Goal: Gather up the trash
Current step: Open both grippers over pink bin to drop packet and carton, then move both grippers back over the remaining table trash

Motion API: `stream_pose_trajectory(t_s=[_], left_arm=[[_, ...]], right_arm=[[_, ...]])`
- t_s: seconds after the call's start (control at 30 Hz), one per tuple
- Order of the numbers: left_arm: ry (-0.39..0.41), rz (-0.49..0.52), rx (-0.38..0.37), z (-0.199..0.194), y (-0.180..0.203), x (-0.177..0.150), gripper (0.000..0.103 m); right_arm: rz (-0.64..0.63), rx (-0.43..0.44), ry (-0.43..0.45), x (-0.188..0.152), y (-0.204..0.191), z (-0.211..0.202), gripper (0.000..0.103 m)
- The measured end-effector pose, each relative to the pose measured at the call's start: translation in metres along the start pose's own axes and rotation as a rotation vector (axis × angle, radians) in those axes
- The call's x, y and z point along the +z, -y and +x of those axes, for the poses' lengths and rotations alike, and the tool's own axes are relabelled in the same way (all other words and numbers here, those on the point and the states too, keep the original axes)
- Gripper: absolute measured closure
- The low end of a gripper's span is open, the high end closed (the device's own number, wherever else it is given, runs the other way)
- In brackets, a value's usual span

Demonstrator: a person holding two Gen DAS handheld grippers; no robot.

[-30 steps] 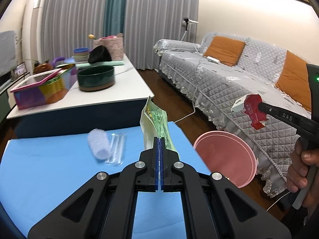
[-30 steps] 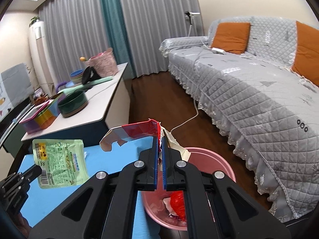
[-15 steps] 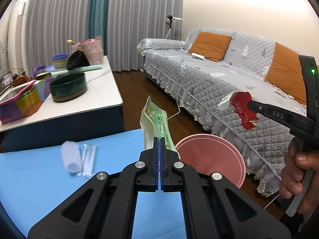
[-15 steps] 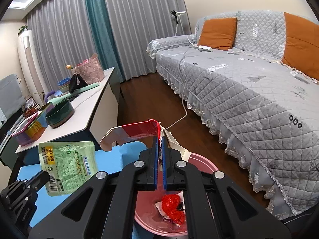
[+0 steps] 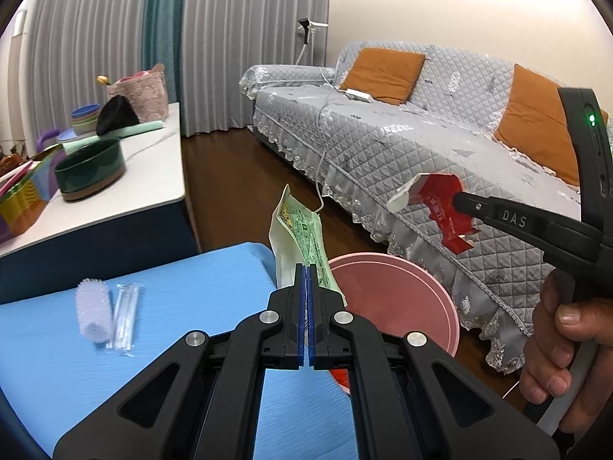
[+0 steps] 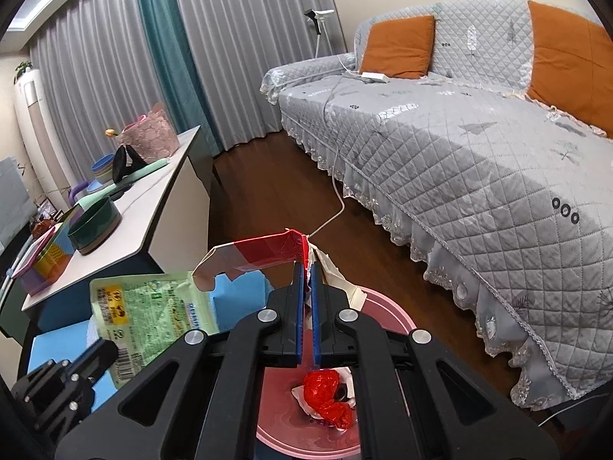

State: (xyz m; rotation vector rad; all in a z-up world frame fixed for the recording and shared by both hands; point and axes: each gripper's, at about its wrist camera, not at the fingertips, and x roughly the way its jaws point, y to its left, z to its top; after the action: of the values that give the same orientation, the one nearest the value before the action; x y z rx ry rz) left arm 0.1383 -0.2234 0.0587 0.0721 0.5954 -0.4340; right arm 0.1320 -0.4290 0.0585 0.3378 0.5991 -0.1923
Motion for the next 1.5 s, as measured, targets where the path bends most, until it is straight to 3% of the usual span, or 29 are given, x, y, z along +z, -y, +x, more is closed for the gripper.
stream_pose_trajectory(t_s=[0.17, 0.27, 0.33, 0.4, 0.87, 1.5], left_arm=[[-0.018, 0.007, -0.018, 0.013, 0.008, -0.002, 0.102], [-0.043, 0.003, -0.060, 0.020, 0.009, -0.001, 0.102], [-0.058, 0.002, -0.074, 0.024, 0.011, -0.001, 0.099], [-0.063, -0.005, -0.077, 0.024, 0.009, -0.003, 0.093], [-0.037, -0.050, -0.004, -0.008, -0.023, -0.004, 0.093], [0.017, -0.129, 0.142, -0.082, -0.104, -0.018, 0.093]], right_arm=[[0.007, -0.009, -0.014, -0.001, 0.003, 0.006, 0.098], [0.014, -0.016, -0.036, -0.003, 0.005, 0.011, 0.091], [0.023, -0.027, -0.047, -0.003, 0.008, 0.014, 0.060], [0.038, -0.035, -0.051, -0.004, 0.011, 0.016, 0.051], [0.002, -0.003, -0.017, -0.003, -0.009, 0.003, 0.051], [-0.111, 0.073, 0.005, -0.021, -0.066, -0.014, 0.052]])
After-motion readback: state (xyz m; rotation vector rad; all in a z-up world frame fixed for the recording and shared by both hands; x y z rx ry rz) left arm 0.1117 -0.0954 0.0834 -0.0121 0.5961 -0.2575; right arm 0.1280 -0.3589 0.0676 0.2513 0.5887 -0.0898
